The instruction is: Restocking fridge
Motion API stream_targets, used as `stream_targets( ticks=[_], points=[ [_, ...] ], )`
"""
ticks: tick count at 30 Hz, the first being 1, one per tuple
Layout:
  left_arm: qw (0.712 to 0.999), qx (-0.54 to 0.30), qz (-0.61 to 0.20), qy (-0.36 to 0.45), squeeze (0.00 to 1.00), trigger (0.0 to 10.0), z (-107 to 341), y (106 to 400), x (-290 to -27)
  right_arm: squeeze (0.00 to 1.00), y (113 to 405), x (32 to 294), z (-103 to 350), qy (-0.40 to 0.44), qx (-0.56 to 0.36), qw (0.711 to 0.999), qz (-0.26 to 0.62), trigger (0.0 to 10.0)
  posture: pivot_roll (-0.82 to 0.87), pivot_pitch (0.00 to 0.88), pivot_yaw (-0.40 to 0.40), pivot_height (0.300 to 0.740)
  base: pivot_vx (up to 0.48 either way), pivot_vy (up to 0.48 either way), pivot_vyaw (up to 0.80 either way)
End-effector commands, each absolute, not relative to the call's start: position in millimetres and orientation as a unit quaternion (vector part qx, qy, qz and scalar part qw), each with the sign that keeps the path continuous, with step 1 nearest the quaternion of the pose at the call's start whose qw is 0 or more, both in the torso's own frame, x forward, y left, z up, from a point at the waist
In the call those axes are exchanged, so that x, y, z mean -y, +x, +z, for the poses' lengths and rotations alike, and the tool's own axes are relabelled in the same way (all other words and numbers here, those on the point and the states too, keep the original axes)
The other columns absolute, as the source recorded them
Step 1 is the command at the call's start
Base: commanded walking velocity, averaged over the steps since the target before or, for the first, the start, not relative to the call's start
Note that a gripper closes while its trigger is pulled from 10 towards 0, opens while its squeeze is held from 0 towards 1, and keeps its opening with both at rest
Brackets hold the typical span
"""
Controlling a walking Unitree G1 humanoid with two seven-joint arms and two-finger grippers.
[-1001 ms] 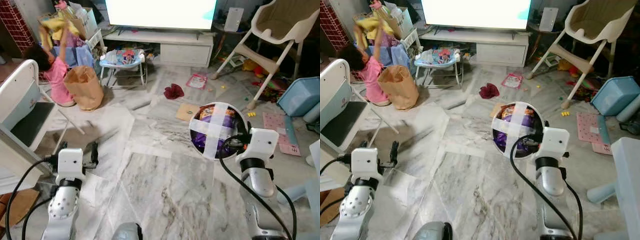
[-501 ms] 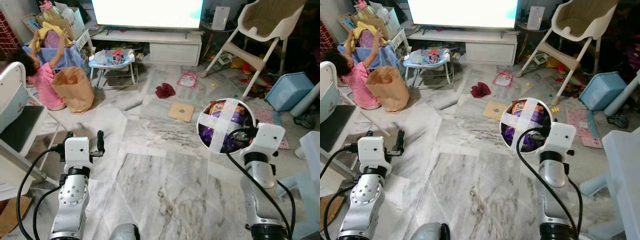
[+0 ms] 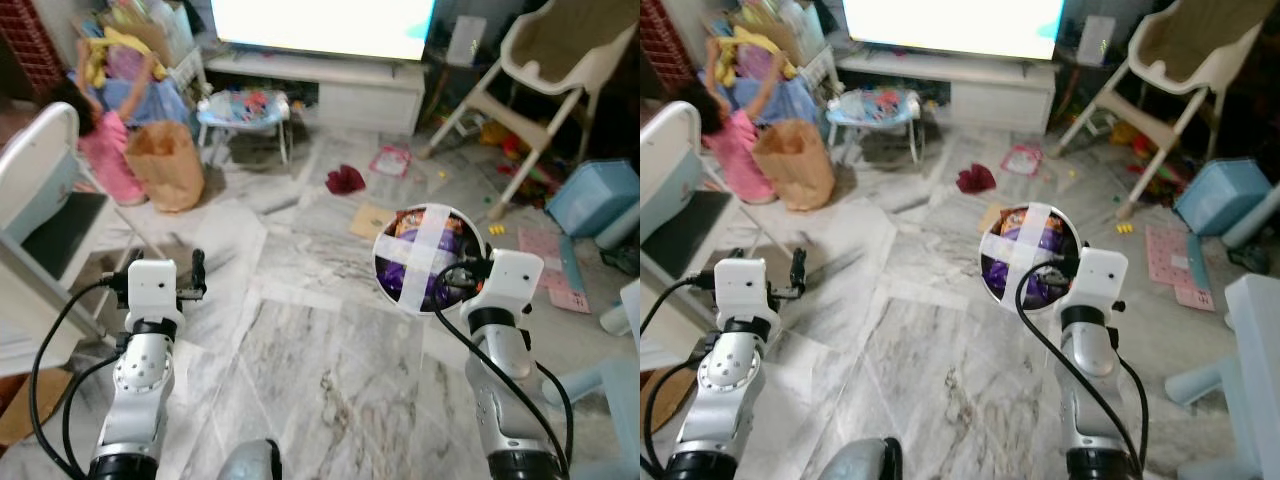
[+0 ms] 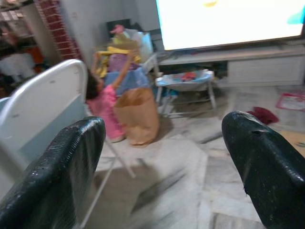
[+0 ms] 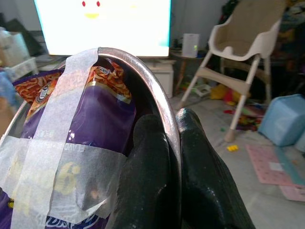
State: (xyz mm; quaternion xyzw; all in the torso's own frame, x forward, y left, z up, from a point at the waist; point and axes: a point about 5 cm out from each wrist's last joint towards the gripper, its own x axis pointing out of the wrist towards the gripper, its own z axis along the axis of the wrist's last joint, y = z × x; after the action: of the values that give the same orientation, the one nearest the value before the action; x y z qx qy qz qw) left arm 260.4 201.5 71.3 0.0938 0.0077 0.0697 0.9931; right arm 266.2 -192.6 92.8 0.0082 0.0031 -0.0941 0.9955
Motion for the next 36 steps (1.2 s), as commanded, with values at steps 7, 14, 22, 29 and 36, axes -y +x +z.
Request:
stream_targets(
  ticks=[7,14,22,29,36],
  points=[
    [0.993,-0.014,0.061,0.097,0.0,10.0,70.4,256.8,-200.5,0.0,269.3,193.0,108.1,0.015,0.026,0.996,-0.087,10.0,-0.02,0.0,0.006,0.74,0.0,0.0,0.8],
    [0.993,-0.019,0.066,0.096,0.0,10.0,69.0,260.6,-202.5,0.0,269.7,191.4,107.1,0.024,0.023,0.996,-0.083,10.0,-0.03,0.0,0.003,0.74,0.0,0.0,0.8],
    [0.994,-0.03,0.064,0.089,0.0,10.0,65.7,259.3,-199.9,0.0,270.1,194.2,107.1,0.033,0.022,0.996,-0.086,10.0,-0.02,0.0,0.002,0.74,0.0,0.281,0.72],
    [0.993,-0.044,0.063,0.085,0.0,10.0,60.7,251.0,-204.5,0.0,268.8,192.8,103.9,0.041,0.017,0.995,-0.087,10.0,-0.02,0.0,0.003,0.74,0.0,0.48,0.0],
    [0.993,-0.045,0.067,0.09,0.0,10.0,60.9,252.2,-206.9,0.0,270.1,192.2,103.4,0.041,0.015,0.996,-0.084,10.0,-0.01,0.0,0.002,0.74,0.0,0.48,0.0]
  ],
)
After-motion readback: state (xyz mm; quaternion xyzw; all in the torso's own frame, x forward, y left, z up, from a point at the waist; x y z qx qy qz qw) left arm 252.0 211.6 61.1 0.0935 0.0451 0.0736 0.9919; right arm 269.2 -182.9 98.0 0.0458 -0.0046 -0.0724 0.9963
